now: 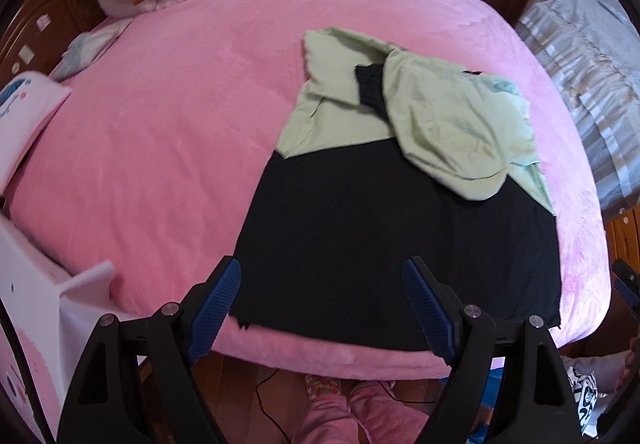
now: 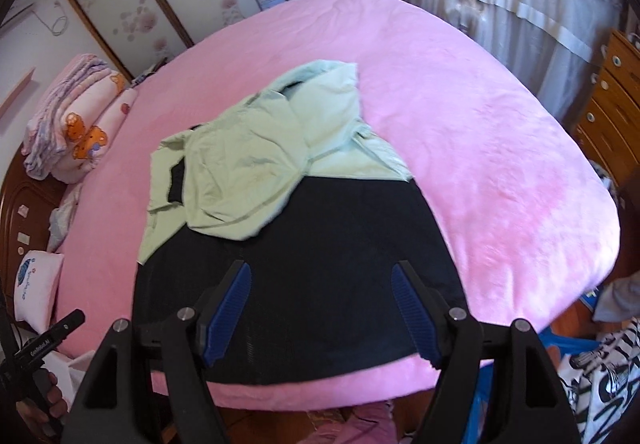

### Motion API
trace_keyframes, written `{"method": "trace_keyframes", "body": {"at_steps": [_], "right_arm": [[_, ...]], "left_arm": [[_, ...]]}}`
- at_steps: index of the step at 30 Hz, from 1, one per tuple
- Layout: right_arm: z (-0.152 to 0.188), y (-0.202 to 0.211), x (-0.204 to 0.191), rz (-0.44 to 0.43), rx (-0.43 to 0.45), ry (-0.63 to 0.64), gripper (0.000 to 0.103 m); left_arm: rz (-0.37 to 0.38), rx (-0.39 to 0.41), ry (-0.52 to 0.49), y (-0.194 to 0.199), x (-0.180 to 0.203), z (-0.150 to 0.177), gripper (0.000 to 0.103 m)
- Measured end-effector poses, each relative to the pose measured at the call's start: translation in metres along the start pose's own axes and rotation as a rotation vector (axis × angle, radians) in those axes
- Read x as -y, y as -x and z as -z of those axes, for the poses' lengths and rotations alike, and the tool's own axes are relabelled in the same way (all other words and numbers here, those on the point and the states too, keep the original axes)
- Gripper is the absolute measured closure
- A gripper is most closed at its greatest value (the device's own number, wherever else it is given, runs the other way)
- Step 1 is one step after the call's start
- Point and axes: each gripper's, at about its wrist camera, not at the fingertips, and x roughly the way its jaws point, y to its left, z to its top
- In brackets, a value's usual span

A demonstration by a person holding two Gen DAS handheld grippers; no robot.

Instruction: Fold large clothes

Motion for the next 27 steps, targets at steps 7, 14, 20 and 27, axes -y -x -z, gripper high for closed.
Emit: {"method": "trace_keyframes", "body": {"at_steps": [7, 14, 20, 27], "right_arm": [[0.023, -0.017, 0.058, 0.051, -0.077, -0.128, 0.03], [0.043, -0.05, 0.098, 0.09, -0.157, -0.201, 0.03], [0.057, -0.083, 0.124, 0.106, -0.22, -0.246, 0.03], [0.069, -0.119, 0.151, 0.094, -0.282, -0.345, 0.03]], "left_arm": [[-0.067, -0.07, 0.062, -0.036, -0.018, 0.021, 0.021], [-0.09, -0.144, 0.198, -0.08, -0.045, 0.038, 0.021], [-0.08, -0.19, 0.332, -0.109, -0.075, 0.055, 0.021], [-0.011, -0.227, 0.443, -0.128, -0.101, 0.072, 0.021]]}}
